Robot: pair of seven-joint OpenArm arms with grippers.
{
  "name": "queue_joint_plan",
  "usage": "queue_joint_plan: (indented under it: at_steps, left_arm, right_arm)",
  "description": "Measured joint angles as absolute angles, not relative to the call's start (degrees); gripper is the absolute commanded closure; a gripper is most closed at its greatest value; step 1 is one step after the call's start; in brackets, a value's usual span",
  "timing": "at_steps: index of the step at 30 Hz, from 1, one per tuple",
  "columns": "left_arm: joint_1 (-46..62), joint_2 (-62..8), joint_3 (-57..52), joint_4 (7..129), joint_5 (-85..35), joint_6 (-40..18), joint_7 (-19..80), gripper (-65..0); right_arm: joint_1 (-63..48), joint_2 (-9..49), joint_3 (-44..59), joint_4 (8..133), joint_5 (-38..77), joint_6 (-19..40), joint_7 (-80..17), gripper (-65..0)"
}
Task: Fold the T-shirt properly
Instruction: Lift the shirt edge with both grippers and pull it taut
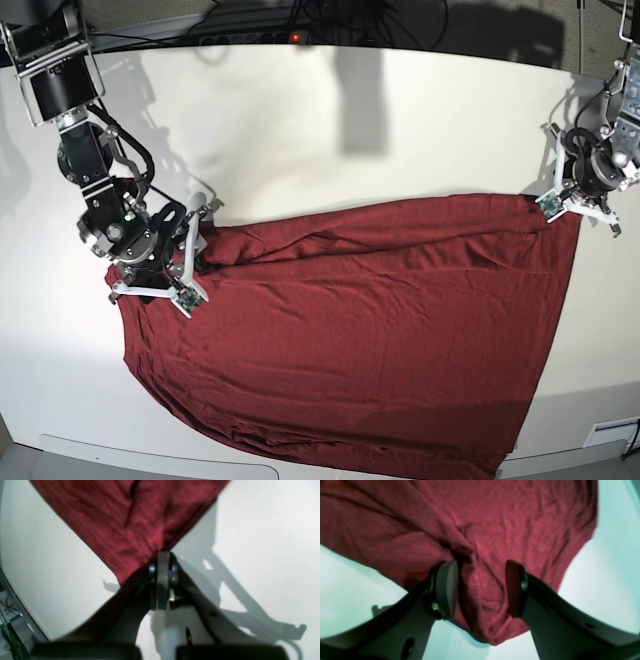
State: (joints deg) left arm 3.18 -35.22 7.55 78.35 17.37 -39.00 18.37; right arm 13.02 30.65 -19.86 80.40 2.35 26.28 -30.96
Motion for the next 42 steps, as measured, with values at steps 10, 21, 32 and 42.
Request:
queue_joint_plan:
  at_steps: [10, 21, 32, 42]
  left_arm:
    - [3.2, -35.22, 7.55, 78.35, 17.37, -38.98, 18.13, 0.0]
    - [3.01, -35.22, 7.33, 78.5, 19.75, -38.37, 18.55, -27.3]
    - [1.83, -35.24, 7.33, 73.06, 25.5, -38.33, 5.52, -26.2]
    - [0.73, -35.2, 7.22, 70.48, 25.45, -38.26, 4.45, -16.0]
  right_arm:
    - [12.93, 31.33, -19.88, 81.23, 3.6, 31.92, -32.75, -30.1]
    - [12.82, 38.11, -19.86, 89.62, 12.38, 31.99, -40.01, -30.1]
    - [10.13, 38.09, -19.86, 89.62, 12.4, 31.99, -40.95, -30.1]
    - [9.04, 38.06, -19.86, 89.62, 12.43, 31.99, -41.28, -30.1]
